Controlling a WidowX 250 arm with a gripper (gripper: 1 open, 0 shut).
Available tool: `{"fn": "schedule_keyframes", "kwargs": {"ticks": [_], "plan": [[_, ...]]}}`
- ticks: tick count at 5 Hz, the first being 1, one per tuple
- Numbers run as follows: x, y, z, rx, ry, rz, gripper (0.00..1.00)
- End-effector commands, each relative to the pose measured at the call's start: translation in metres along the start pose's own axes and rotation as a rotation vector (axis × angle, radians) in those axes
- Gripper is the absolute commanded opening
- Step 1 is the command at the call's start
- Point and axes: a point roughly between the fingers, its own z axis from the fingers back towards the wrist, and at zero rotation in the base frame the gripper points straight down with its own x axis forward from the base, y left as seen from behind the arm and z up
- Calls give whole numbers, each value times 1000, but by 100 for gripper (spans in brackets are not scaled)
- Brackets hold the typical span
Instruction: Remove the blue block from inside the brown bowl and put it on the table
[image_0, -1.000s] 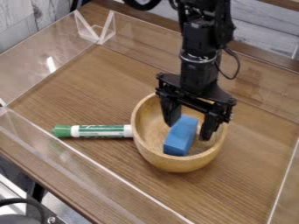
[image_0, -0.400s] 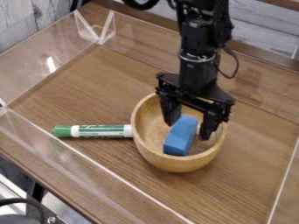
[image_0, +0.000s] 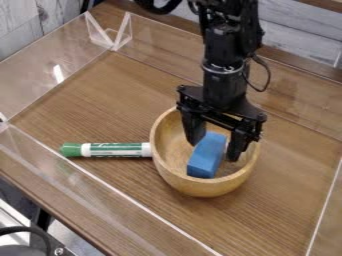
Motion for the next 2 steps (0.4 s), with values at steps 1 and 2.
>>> {"fn": "schedule_keyframes", "kwargs": {"ticks": [1,2], "plan": [[4,1,4,-5,-37,8,100],[3,2,-2,-6,-39,9,100]]}}
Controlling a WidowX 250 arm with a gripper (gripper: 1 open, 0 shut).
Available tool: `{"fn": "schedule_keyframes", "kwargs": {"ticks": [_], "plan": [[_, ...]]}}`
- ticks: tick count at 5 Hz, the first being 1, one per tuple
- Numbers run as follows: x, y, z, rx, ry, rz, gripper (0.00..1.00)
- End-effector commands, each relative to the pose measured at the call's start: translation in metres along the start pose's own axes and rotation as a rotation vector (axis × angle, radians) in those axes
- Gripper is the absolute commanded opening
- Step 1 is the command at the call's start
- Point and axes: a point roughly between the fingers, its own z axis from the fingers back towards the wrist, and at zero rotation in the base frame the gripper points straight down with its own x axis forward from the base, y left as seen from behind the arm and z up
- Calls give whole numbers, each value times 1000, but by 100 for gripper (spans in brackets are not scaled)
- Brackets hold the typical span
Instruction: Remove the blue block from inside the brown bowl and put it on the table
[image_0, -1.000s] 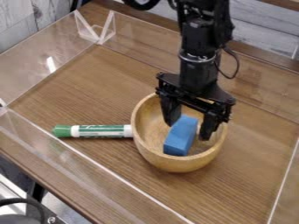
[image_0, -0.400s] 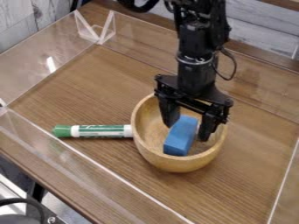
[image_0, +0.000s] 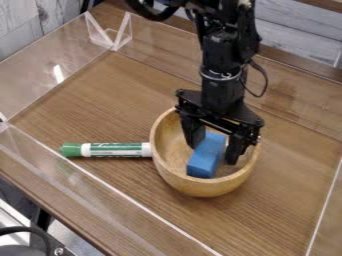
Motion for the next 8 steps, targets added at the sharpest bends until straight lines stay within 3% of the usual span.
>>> {"fn": "schedule_keyframes", "kwargs": {"ticks": [1,3,4,7,8], "plan": [[3,1,0,-4,-24,5,100],[1,1,-11,-7,-30,10,100],[1,2,-10,-6,-31,8,0],[1,3,11,10,-28,8,0],[4,5,37,18,-53,33,0]]}}
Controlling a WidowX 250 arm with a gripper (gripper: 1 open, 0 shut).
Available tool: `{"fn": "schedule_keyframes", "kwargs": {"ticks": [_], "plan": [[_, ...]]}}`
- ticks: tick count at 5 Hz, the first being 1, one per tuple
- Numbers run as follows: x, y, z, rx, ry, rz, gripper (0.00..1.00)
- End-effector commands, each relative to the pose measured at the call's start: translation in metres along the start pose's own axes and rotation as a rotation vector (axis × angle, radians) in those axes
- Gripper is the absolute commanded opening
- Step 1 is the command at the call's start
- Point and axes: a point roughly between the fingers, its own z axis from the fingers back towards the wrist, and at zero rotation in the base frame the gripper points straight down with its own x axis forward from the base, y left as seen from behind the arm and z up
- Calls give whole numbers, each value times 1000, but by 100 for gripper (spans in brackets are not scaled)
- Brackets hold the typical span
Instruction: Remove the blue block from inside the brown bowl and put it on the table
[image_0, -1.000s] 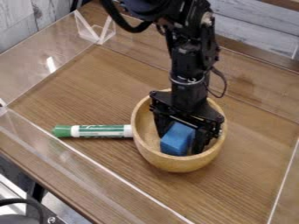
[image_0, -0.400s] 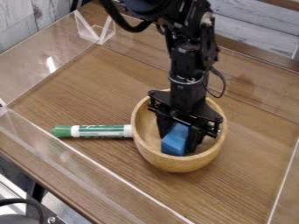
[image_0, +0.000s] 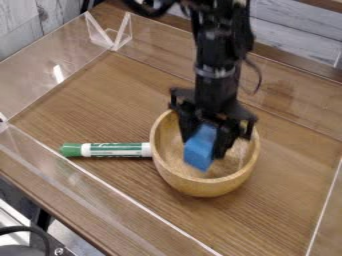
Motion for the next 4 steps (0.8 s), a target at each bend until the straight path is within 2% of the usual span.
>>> {"fn": "schedule_keyframes", "kwargs": {"ticks": [1,2,3,4], "plan": [[14,7,52,9,-109,33,0],[22,20,83,18,-154,64,0],[24,37,108,27,-189,99,0],[25,52,113,30,-205,92,0]]}}
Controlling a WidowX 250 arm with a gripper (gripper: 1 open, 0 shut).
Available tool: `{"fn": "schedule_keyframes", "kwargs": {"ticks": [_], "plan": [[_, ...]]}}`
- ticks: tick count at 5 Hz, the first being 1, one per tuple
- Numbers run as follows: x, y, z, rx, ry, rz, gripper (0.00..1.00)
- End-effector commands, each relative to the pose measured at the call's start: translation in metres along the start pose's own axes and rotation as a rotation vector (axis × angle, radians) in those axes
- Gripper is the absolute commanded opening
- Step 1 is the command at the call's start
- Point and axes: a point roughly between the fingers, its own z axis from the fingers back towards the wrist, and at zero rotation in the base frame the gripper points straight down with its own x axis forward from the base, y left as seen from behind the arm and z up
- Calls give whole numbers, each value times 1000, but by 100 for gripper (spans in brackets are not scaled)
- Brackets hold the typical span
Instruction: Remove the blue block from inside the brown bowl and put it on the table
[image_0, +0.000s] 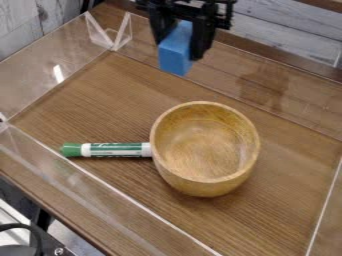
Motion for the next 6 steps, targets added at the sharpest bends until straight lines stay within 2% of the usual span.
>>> {"fn": "schedule_keyframes", "kwargs": {"ticks": [1,3,5,6], "plan": [[-4,-4,18,-5,-86,-7,0],[-24,-15,12,-13,-85,-12,0],[-35,-34,5,-30,-89,-25,0],[-34,-26,6,-19,-86,-31,0]]}}
